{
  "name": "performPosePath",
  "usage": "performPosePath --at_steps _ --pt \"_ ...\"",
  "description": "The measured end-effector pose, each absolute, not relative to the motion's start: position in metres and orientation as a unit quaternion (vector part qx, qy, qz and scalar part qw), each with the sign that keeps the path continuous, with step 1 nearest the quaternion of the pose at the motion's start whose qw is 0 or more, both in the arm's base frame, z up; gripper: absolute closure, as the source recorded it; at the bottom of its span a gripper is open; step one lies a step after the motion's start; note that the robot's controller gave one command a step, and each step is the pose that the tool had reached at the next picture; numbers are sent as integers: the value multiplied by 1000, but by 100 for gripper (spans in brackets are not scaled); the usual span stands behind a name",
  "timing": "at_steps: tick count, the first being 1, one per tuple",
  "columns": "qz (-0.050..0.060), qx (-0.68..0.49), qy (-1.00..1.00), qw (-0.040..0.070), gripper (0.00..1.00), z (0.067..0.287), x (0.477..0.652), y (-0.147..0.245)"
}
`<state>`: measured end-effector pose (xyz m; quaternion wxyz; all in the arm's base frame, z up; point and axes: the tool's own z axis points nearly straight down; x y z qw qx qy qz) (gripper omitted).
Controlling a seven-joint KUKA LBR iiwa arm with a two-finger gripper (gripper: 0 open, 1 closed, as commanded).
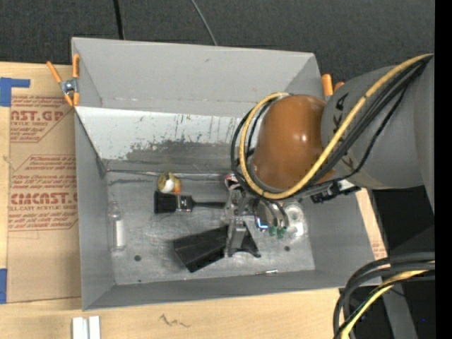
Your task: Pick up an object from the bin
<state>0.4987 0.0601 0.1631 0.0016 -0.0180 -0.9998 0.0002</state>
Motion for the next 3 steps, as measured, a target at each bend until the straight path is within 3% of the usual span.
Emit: performPosePath --at_steps 1,2,3 --pt "0 -26 -1000 3 100 189 488 64" --pt "0 -35 -999 1 100 198 498 67" --pt "1 29 -1000 4 100 233 499 72"
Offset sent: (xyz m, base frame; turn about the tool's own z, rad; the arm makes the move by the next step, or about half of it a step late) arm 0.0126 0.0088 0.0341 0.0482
